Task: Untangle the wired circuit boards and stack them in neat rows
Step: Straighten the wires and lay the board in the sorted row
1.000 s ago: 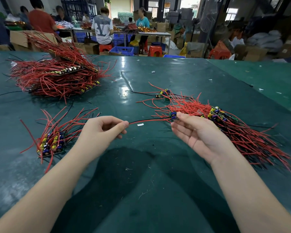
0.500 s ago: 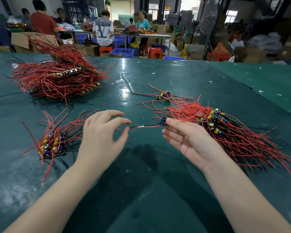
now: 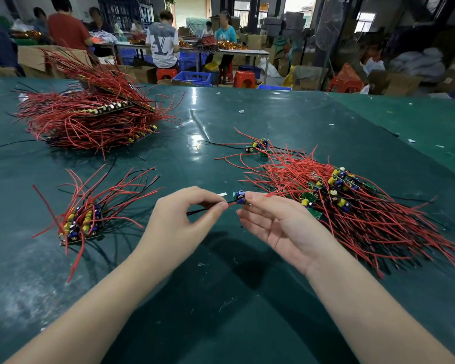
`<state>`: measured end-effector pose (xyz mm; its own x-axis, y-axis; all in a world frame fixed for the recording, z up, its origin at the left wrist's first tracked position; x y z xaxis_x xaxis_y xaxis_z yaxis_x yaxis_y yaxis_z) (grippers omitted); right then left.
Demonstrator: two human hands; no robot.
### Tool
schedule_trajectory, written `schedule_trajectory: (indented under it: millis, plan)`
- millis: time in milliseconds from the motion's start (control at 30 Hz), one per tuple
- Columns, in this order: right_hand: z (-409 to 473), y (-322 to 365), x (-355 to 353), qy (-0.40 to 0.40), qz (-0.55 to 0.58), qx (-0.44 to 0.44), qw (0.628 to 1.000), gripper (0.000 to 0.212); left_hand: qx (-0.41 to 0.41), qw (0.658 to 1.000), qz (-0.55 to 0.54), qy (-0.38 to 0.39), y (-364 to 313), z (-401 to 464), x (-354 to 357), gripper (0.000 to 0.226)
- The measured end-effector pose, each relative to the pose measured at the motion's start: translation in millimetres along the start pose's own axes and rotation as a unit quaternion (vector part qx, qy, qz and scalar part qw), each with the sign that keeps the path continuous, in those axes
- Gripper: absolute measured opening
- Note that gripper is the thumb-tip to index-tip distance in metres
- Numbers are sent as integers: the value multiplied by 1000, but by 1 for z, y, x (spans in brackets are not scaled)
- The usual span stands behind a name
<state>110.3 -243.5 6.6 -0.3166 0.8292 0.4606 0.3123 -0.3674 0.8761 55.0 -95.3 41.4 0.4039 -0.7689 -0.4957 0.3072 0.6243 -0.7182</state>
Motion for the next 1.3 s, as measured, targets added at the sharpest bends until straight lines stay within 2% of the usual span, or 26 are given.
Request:
schedule_trajectory:
  millis: [100,233,367,767,933,1100,1300]
  plan:
    - [-1,2,0,9,-18,-5,1000,20,-31,999,-13,0,6,1,-1,15]
    - [-2,5,2,27,-65,-27,997,8,-56,998,-15,4,9,2,-1,18]
    - [-2,7,3,43,-91,-52,994,8,-67,998,-12,14,11,2,-2,21]
    - [-6,11,4,70,-140,-71,985,15,-137,984,-82,81,22,1,2,12]
    - [-6,12,3,47,-130,-77,987,11,-147,981,-106,74,25,2,6,8]
    - [-6,15,1,34,-142,-91,985,16,-176,968,-152,97,29,0,8,8]
    - [-7,14,5,66,-122,-88,986,14,-177,968,-152,91,30,2,3,5]
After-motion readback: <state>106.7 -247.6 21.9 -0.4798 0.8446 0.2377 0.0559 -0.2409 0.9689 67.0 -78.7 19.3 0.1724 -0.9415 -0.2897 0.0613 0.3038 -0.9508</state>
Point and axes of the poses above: each hand's wrist, its own z-axis towards the middle knuckle, its own x-axis out of the palm, y = z × x, the point moved 6 cm from there along z, towards the middle knuckle, and after that the axes turned 2 degrees about -x, right-handed, at the moved point
